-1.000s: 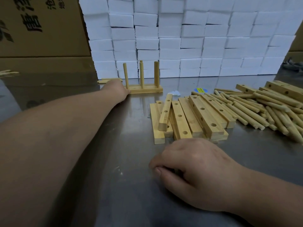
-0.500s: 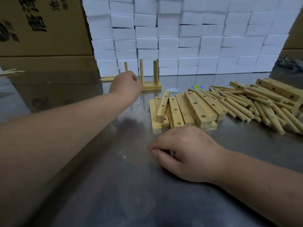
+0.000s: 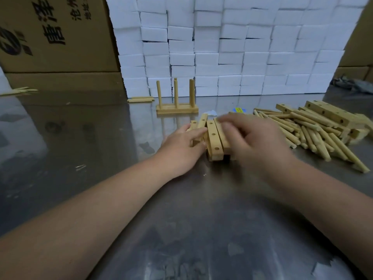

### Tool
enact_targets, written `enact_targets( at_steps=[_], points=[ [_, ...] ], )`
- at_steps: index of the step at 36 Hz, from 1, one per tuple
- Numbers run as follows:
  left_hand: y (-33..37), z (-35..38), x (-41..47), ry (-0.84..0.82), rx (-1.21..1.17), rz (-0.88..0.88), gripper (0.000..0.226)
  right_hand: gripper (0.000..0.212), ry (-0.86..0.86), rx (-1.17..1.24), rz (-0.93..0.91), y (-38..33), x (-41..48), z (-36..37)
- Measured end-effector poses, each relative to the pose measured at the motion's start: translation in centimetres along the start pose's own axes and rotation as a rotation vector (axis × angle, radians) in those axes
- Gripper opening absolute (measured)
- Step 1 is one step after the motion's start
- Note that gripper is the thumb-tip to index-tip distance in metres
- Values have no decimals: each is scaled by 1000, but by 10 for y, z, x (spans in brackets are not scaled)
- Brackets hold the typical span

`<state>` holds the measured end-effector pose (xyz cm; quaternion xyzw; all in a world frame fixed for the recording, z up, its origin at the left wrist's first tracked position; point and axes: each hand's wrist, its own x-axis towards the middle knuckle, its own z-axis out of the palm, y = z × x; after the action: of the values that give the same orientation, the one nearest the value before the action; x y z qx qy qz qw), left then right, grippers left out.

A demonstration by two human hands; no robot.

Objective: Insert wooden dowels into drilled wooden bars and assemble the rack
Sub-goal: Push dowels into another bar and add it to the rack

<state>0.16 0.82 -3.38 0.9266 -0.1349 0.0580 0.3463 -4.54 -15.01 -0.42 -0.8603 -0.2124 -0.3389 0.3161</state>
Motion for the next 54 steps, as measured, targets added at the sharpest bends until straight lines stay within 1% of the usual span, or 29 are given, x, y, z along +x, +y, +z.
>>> enact_targets(
  at_steps=[2,4,5,7,10,12,15,17,19,21,24,26,28,31,33,34,37,39,41,44,47,49,51,54],
  points=[
    [0,1,1,-33,-12,4,41,28,86,-56,147,15,12,-10],
    [-1,1,-1,-9,-33,14,40,33,98,-186,290,35,25,-19],
    [-2,1,-1,10,-41,10,38,36,74,-265,368,46,31,-23],
    [-4,1,-2,43,-40,1,36,39,-40,-424,519,66,37,-27],
    [-5,2,-2,113,12,-15,35,37,-244,-598,664,83,37,-24],
    [-5,3,-2,174,37,-30,34,36,-348,-654,720,88,36,-21],
    [-7,2,0,245,40,-61,33,36,-435,-675,745,91,35,-19],
    [-8,0,0,296,30,-82,32,35,-447,-702,738,91,34,-18],
    [-9,-3,0,347,10,-91,31,38,-438,-732,726,92,33,-18],
    [-9,-4,0,384,-40,-102,30,41,-446,-767,719,93,33,-18],
    [-9,-6,0,423,-116,-105,29,39,-472,-838,708,93,33,-17],
    [-10,-6,0,438,-146,-97,28,32,-471,-867,695,93,32,-16],
    [-9,-5,-1,442,-172,-92,28,20,-463,-879,687,94,31,-16],
    [-8,-5,-2,457,-224,-90,29,6,-446,-858,716,93,33,-16],
    [-8,-6,-2,472,-284,-93,28,5,-366,-847,721,94,35,-16],
    [-8,-7,-2,476,-319,-91,27,10,-288,-835,684,96,36,-16],
    [-7,-8,-2,483,-407,-67,30,26,-11,-664,478,87,36,-18],
    [-5,-8,-2,490,-447,-48,35,28,76,-529,356,73,34,-20],
    [-5,-7,-3,484,-478,-44,36,27,66,-421,262,55,31,-20],
    [-4,-7,-3,442,-511,-46,35,30,-13,-286,202,31,22,-20],
    [-2,-8,-3,412,-560,-31,32,38,-107,-214,138,15,15,-17],
    [-1,-8,-3,394,-608,-31,37,42,-143,-197,115,9,12,-16],
    [1,-8,-1,372,-695,-54,45,41,-163,-195,81,6,9,-15],
    [8,-11,-1,331,-925,-126,36,34,-187,-166,15,0,7,-14]
  ],
)
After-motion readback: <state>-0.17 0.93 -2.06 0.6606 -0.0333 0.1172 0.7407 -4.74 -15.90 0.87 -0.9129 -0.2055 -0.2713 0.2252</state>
